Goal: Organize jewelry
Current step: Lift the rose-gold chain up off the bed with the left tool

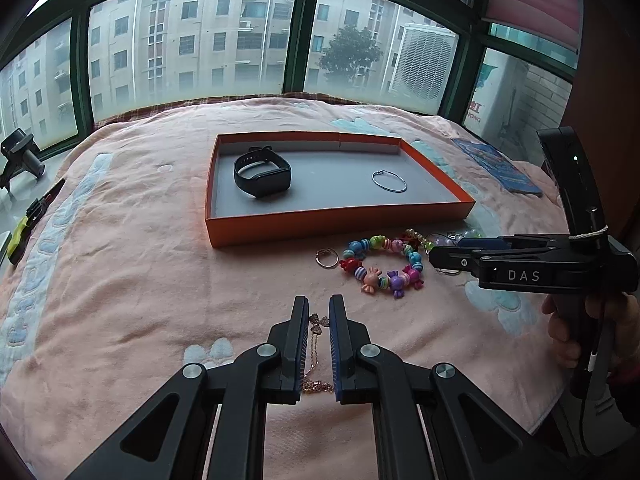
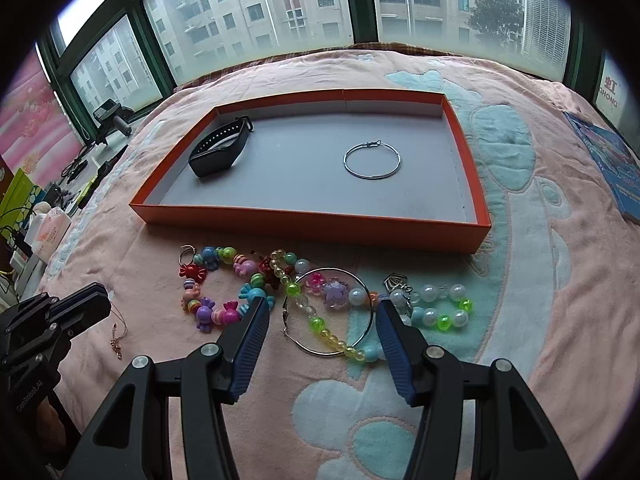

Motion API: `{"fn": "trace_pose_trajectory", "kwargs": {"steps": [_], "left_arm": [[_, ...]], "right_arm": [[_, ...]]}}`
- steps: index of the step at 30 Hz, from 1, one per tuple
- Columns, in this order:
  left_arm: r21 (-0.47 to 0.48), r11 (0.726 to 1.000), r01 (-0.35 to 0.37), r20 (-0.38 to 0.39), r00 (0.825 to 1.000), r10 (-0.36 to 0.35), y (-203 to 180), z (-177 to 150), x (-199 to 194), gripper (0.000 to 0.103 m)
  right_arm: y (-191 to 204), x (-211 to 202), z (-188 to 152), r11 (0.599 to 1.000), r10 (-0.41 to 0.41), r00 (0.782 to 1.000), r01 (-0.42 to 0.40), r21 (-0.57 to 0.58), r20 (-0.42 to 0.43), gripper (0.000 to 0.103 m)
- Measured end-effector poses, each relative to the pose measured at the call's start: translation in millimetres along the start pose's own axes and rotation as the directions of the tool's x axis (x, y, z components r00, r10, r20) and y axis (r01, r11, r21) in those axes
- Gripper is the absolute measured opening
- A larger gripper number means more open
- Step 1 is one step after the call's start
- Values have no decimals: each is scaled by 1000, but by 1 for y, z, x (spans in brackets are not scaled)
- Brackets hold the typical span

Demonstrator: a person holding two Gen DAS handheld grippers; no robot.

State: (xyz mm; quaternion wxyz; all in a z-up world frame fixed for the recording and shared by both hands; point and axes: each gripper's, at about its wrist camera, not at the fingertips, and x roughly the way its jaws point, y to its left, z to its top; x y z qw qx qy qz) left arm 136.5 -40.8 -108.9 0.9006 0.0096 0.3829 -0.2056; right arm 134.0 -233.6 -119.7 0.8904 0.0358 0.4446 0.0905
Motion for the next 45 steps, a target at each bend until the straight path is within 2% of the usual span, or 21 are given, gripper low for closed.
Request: {"fn": "trace_pose_trajectory", "kwargs": {"steps": [15,18,28,45], "left_arm": [[-6,1000,5,0,1000,-5,-2,-1,1,11],[-7,1000,4,0,1000,-4,-2,-1,2,11],[-10,1000,3,-1,1000,-3,-2,0,3,11],[-19,1000,0,-16,1000,0,0,0,9,11]], "right_arm": [[16,9,-1,989,-122,993,121,-84,-6,61],[16,8,-2,988,-131,991,130,-88,-3,57],[15,4,-3,989,-103,995,103,-108,1,56],[3,-12,-2,995,8,1000,-7,-101,8,56]]}}
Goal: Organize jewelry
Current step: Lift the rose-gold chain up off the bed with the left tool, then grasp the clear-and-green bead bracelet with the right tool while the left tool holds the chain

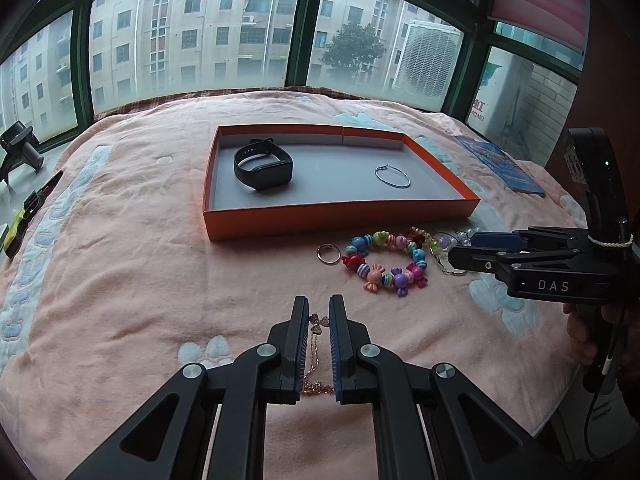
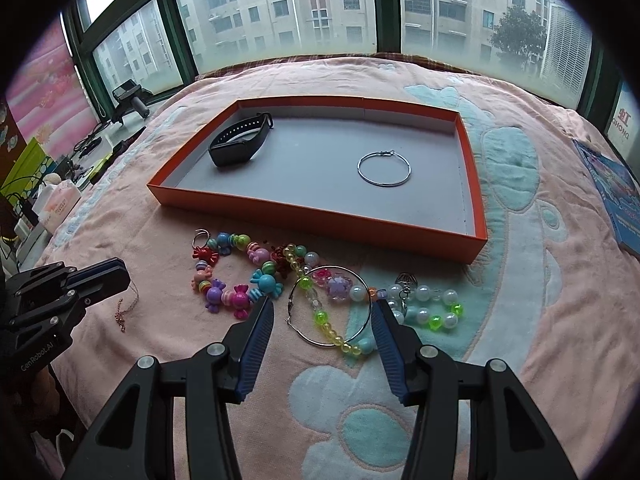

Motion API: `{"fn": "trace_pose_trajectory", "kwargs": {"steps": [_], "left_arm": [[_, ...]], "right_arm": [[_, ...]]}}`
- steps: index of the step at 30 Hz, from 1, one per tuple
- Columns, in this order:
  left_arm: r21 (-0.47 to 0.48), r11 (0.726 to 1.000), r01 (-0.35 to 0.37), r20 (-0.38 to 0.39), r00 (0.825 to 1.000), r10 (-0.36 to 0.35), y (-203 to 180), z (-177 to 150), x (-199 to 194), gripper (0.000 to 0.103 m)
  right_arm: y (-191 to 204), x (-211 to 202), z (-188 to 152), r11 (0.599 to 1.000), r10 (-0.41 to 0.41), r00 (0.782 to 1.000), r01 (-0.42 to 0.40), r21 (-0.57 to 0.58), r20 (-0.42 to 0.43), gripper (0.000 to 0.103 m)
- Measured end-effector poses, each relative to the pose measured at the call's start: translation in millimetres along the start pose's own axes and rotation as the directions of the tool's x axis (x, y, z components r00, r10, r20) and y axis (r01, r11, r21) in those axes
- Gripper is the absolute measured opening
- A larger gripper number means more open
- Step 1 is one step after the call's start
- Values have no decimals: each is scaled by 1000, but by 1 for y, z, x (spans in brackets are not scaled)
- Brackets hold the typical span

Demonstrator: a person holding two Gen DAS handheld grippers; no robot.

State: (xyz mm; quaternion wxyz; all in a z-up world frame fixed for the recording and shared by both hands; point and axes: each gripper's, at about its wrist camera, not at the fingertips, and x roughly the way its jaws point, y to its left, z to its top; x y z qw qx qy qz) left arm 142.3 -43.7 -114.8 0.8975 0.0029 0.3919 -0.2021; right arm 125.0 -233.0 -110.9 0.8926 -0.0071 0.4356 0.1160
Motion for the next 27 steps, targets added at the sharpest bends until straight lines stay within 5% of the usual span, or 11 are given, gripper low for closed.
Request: {"fn": "trace_pose_trajectory", "kwargs": {"steps": [27], "left_arm": [[-1,1000,3,-27,1000,-3,-2,2,13,11]], "right_arm": [[-35,3,-3,993,-69,997,70,93,-19,22]]}}
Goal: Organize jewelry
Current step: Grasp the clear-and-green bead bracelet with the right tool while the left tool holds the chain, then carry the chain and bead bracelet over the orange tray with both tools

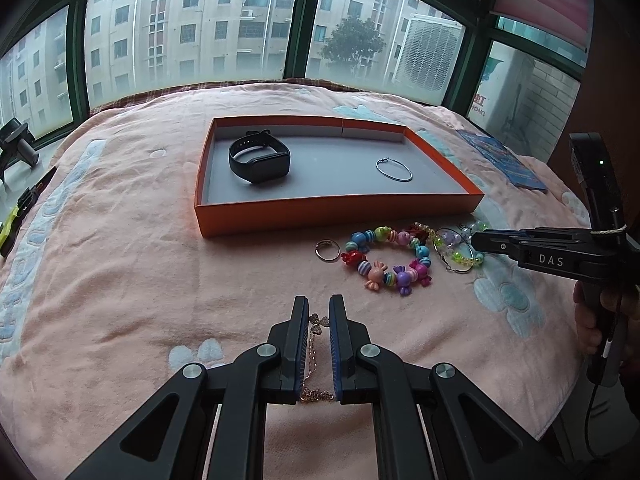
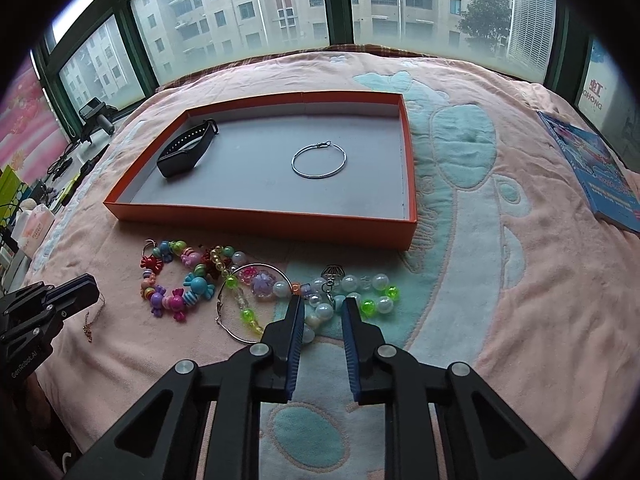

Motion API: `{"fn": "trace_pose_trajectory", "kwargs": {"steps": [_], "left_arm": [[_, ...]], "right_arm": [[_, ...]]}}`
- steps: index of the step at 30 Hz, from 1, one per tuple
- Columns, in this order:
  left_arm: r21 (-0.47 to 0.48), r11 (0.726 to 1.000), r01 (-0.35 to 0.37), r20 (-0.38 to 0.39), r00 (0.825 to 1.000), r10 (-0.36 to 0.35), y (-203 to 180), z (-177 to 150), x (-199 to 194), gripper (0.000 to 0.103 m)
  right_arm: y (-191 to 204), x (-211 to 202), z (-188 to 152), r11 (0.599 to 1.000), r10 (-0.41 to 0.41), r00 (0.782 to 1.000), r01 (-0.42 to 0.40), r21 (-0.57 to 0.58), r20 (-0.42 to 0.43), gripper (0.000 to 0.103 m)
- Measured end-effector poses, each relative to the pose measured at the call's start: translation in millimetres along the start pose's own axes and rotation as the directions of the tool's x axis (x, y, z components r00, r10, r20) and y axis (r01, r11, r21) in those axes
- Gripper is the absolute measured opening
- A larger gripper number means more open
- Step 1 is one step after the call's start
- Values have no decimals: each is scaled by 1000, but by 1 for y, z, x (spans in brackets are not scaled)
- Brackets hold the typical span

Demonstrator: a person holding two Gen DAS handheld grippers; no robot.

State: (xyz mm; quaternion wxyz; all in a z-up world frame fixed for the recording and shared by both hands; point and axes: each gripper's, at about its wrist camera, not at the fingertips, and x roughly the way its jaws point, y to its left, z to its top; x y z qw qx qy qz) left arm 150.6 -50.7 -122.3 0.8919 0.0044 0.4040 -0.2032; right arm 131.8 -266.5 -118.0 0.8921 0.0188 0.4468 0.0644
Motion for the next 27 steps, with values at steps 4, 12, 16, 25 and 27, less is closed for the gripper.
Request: {"fn": "trace_pose_trajectory", "kwargs": {"steps": [4,12,16,25,27], "left_arm": [[7,1000,0,-9,1000,0,-2,0,3,11],[5,1000,-1,-10,1000,1,-3,1,5,11],[6,1000,-2,2,1000,2,-3,3,1,11],[0,1000,-8,54,999,8,0,9,-21,11],[-6,1000,-4,67,998,5,1,11,-28,11]], "right_arm": [[2,3,-2,1000,-13,1000,13,-7,-2,21],[5,5,-1,997,-62,998,62,-44,10,12],[5,-2,-3,996,-73,997,74,-47,24,12],[6,-50,11,998,-44,991,50,-39,128,12],[8,-62,17,999,-30,987,37,-37,160,12]]}}
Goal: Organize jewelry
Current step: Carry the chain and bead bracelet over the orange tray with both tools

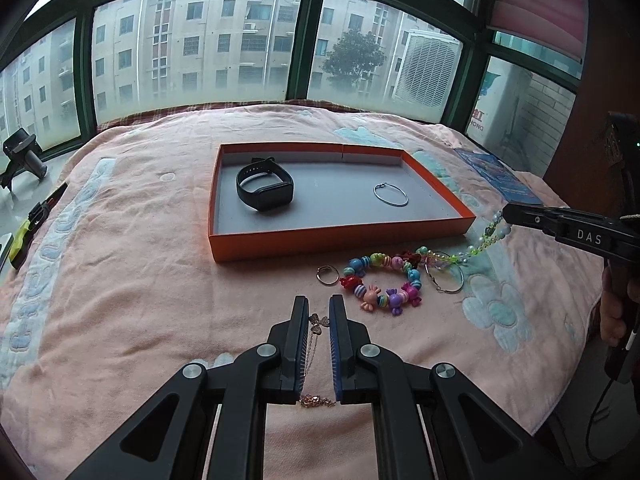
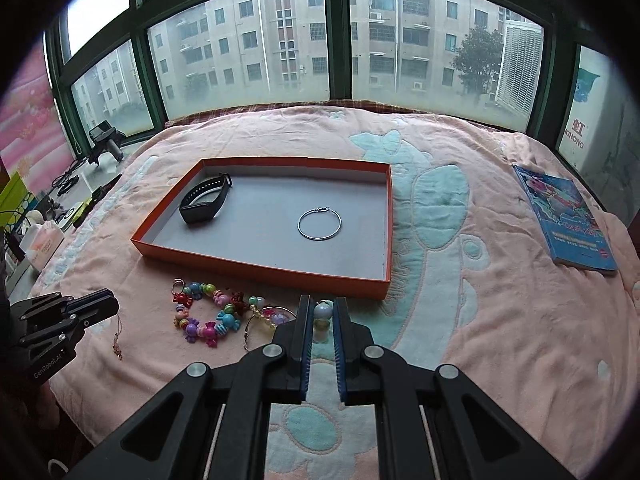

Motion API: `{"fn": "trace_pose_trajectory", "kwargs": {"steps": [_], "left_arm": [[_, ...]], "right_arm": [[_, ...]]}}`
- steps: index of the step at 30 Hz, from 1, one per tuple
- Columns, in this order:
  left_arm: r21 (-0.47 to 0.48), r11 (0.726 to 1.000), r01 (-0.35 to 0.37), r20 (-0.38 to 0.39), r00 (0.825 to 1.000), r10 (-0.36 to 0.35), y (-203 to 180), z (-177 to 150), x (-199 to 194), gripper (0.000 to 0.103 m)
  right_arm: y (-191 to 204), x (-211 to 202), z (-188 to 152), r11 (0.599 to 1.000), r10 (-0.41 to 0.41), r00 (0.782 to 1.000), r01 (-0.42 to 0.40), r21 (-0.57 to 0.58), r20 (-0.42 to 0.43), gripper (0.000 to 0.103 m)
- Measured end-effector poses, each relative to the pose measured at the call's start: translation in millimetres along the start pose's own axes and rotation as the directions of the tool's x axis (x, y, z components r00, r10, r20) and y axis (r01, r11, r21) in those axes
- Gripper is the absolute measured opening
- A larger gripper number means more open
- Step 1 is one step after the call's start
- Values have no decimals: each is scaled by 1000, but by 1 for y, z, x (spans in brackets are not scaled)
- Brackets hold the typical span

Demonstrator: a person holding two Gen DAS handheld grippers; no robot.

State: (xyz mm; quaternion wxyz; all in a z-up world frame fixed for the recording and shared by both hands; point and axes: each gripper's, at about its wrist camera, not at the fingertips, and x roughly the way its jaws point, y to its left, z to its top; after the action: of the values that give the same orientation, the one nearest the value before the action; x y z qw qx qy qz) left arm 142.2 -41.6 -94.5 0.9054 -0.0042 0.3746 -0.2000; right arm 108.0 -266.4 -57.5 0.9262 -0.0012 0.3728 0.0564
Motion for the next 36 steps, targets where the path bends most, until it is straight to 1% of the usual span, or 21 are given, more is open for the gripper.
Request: {"fn": "trace_pose_trajectory", "kwargs": {"steps": [5,7,14,20,23,27,30,33,36], "left_arm": [[6,1000,-7,42,999,6,0,11,-19,11],[9,1000,-4,62,998,3,0,17,-27,11],[22,1000,10,129,992,-13,-6,48,-58,11],[4,995,104,179,978,-104,-9,94,-76,11],[-7,991,133,202,971,-129,-7,117,-78,11],[1,993,114,232,966,-111,-8,146,-72,11],[0,995,103,248,964,-100,-10,165,-64,11],[4,994,108,264,959,-105,-12,184,-53,11],[4,995,104,256,961,-102,-13,196,-38,11]], "right_arm": [[7,-27,19,1000,21,996,-20,-17,81,12],[11,-35,27,999,19,993,-15,-34,113,12],[16,-58,47,998,34,979,-25,-49,200,12],[18,-64,64,997,59,968,-47,-57,244,12],[21,-63,75,997,65,962,-49,-65,264,12],[17,-56,86,997,69,955,-54,-58,288,12],[13,-44,93,998,65,957,-55,-42,283,12],[9,-32,97,998,60,960,-53,-32,272,12],[5,-19,100,999,50,965,-47,-20,257,12]]}}
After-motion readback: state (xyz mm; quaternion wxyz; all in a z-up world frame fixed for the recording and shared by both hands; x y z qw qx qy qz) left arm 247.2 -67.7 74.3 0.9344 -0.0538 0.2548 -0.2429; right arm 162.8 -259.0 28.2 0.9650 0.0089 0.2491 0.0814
